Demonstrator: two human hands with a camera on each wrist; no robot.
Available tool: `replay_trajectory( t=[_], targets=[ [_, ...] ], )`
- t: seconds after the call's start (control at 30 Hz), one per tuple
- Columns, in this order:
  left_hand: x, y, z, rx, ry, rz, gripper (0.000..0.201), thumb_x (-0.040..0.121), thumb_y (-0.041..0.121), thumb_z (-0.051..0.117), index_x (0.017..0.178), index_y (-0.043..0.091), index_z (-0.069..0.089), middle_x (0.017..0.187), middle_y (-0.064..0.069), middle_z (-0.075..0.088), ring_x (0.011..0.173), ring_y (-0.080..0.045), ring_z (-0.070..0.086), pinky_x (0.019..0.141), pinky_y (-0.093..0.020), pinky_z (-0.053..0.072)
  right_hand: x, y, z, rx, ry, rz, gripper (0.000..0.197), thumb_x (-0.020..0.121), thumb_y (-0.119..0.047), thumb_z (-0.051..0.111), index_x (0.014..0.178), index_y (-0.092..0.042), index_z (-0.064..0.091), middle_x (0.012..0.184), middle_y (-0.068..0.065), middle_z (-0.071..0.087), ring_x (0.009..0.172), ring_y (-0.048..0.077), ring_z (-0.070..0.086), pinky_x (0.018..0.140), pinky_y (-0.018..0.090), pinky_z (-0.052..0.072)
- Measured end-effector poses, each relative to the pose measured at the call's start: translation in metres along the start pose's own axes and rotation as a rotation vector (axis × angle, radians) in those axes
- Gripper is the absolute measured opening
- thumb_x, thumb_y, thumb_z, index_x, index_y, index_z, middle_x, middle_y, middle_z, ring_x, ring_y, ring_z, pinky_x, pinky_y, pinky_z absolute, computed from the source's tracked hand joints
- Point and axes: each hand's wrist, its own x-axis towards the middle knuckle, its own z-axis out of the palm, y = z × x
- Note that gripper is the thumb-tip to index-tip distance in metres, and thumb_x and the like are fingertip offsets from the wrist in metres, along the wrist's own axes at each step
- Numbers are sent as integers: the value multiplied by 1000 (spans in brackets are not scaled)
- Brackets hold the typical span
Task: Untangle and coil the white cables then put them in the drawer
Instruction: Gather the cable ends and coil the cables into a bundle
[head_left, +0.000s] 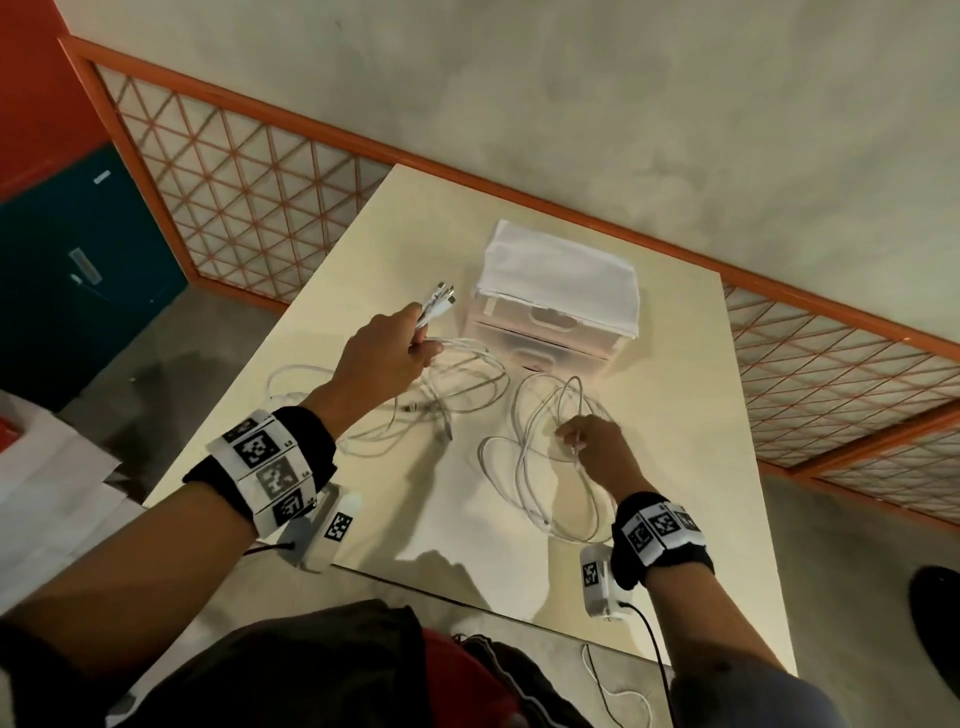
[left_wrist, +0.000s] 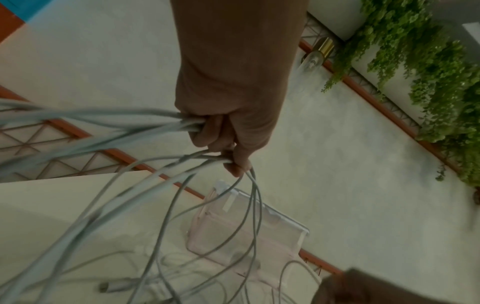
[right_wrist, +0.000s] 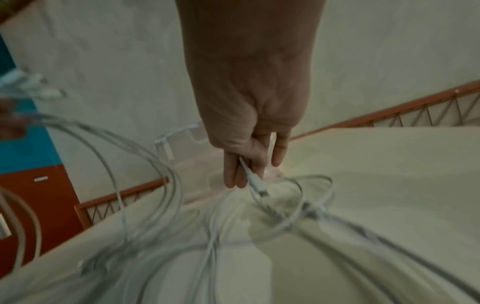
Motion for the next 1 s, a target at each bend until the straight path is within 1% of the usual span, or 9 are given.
replay_trajectory(
  t=[0.13,0.2,0.27,0.37,0.47,0.57,0.73,0.87,1.0],
  targets=[
    [0,-3,10,78,-41,-16,27,88,29,59,80,14,38,88,-12,70,84,-37,61,72,-42,48,8,-29,-49,101,131,-109,35,76,9,55,87,-18,75,79,7,73,70,-2,65,72,20,50],
    [2,-3,14,105,-46,-30,24,88,29,59,85,12,42,91,-14,70,89,-38,62,75,-44,49,10,-47,-70,144,170,-184,23,79,-10,65,86,-29,75,82,4,66,77,5,62,75,23,48],
    [3,-2,17,51,-40,-36,27,87,29,63,91,8,47,96,-13,69,94,-36,62,75,-40,47,8,-66,-87,104,221,-287,13,82,-22,69,92,-26,75,91,7,57,89,17,53,80,10,39],
    [1,4,21,-151,-33,34,41,76,34,75,91,9,46,101,-11,62,93,-30,61,74,-34,43,3,-97,-98,322,174,-328,7,88,-16,64,87,-13,70,95,7,68,80,3,63,67,10,41],
    [-4,19,25,-387,-43,69,51,65,33,83,90,14,43,90,2,50,69,-13,50,63,-23,41,0,-118,-95,410,80,-329,20,94,-17,56,87,-9,73,74,-3,64,59,0,58,59,16,46],
    [-8,37,28,-573,-155,78,53,65,31,84,89,16,40,80,7,42,52,-11,33,47,-15,32,-5,-134,-86,451,-33,-341,26,97,-23,50,95,-4,66,65,0,56,55,6,56,55,16,44],
    [-12,49,33,-741,-329,165,36,92,21,57,111,3,33,90,-2,53,77,-6,53,73,-28,50,-11,-147,-80,709,-38,-365,16,92,-4,56,100,-4,42,63,11,59,48,4,56,50,11,41],
    [-17,50,28,-650,-249,214,15,99,13,41,94,8,28,65,-1,44,49,1,42,51,-11,36,-8,-132,-75,672,28,-328,17,97,-21,49,101,-5,44,73,7,65,58,15,55,54,18,41],
    [-12,46,17,-736,-134,244,15,99,9,38,98,7,23,64,-2,40,49,-1,39,51,-10,35,0,-70,-47,518,35,-74,12,98,-16,46,95,-6,52,71,3,63,58,17,54,56,20,43]
  ],
)
